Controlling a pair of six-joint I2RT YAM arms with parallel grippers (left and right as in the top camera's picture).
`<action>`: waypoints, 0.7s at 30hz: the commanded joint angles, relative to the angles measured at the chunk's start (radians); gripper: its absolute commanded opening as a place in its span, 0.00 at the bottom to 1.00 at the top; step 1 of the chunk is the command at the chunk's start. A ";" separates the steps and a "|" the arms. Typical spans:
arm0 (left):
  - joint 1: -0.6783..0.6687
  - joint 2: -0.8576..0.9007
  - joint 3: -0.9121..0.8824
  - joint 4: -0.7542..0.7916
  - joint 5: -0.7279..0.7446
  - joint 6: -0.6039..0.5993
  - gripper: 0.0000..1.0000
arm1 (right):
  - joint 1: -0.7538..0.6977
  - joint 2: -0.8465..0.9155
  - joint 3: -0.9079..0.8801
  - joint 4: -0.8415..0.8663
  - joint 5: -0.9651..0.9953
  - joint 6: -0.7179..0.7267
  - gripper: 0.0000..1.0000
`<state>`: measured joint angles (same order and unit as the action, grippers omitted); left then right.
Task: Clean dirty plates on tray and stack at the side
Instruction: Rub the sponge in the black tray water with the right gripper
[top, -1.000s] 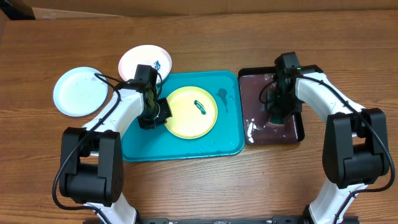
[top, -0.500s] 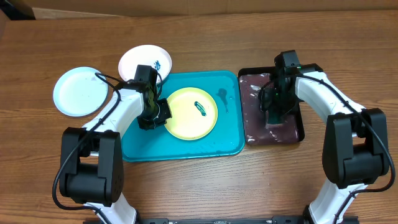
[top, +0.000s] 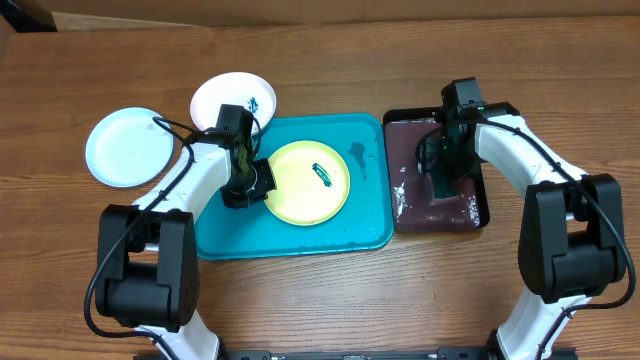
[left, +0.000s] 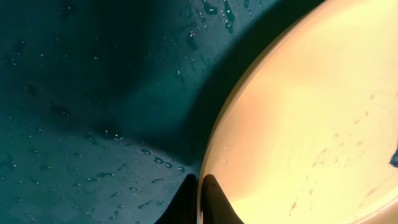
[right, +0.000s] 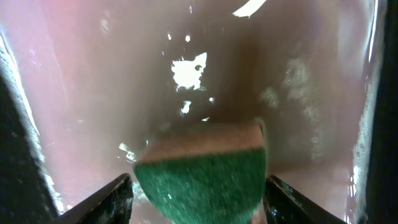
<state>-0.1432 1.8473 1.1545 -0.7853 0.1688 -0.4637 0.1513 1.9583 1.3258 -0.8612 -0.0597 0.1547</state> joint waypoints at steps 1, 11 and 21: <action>-0.002 -0.013 0.011 -0.004 0.004 0.023 0.06 | 0.001 -0.027 0.028 -0.003 0.014 -0.005 0.68; -0.002 -0.013 0.011 -0.004 0.004 0.023 0.05 | 0.001 -0.026 0.024 0.048 0.014 -0.005 0.33; -0.002 -0.013 0.011 -0.003 0.004 0.023 0.06 | 0.001 -0.029 0.097 -0.024 -0.027 -0.005 0.63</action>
<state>-0.1432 1.8473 1.1545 -0.7853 0.1688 -0.4637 0.1513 1.9583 1.3640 -0.8700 -0.0719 0.1532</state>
